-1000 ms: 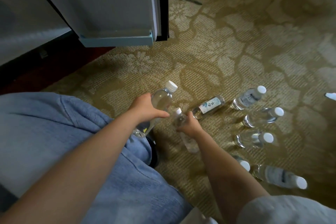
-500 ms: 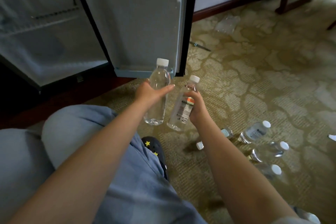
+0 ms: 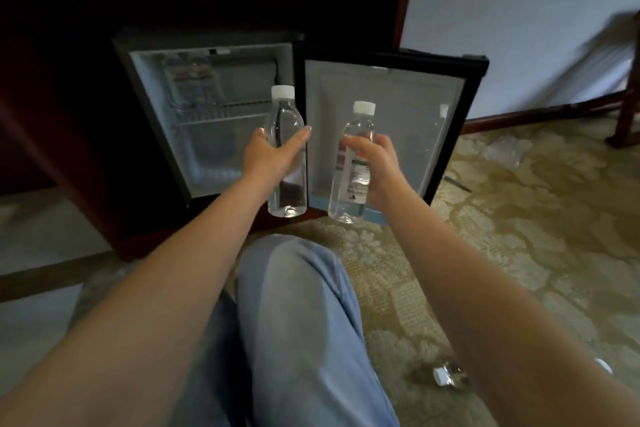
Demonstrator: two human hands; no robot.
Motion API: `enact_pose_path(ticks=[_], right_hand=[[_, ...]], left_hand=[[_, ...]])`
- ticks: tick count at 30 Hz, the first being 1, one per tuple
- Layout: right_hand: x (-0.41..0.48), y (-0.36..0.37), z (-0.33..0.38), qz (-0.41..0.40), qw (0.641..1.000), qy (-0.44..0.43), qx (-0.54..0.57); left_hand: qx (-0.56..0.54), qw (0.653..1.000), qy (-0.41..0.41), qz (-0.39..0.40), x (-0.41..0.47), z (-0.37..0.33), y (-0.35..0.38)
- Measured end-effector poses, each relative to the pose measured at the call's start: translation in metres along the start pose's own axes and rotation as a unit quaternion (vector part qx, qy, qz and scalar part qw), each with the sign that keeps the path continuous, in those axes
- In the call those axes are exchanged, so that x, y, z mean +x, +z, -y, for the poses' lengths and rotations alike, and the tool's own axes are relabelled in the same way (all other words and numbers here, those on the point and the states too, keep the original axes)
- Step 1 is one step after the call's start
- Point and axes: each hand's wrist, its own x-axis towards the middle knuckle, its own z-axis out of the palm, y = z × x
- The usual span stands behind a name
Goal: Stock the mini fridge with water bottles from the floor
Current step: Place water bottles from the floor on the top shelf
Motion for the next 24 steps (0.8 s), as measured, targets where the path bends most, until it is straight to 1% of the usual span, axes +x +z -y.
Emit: enact_pose_path(ticks=[3, 7, 12, 16, 20, 24], right_hand=[[0.004, 0.044, 0.010, 0.042, 0.999, -0.017, -0.008], [0.007, 0.097, 0.015, 0.063, 0.997, -0.024, -0.046], [0.025, 0.138, 0.003, 0.098, 0.990, -0.026, -0.098], [0.054, 0.164, -0.009, 0.104, 0.987, -0.043, -0.113], [0.099, 0.182, -0.018, 0.091, 0.984, -0.065, -0.135], [0.147, 0.198, -0.027, 0.081, 0.971, -0.112, -0.194]], left_hand=[[-0.012, 0.999, -0.013, -0.051, 0.016, 0.007, -0.038], [-0.045, 0.993, -0.033, -0.107, 0.034, 0.022, -0.083], [-0.027, 0.986, -0.040, -0.158, 0.057, 0.043, -0.119], [0.030, 0.983, -0.036, -0.179, 0.084, 0.061, -0.128], [0.054, 0.984, -0.029, -0.170, 0.125, 0.072, -0.127], [0.093, 0.984, -0.027, -0.153, 0.175, 0.073, -0.119]])
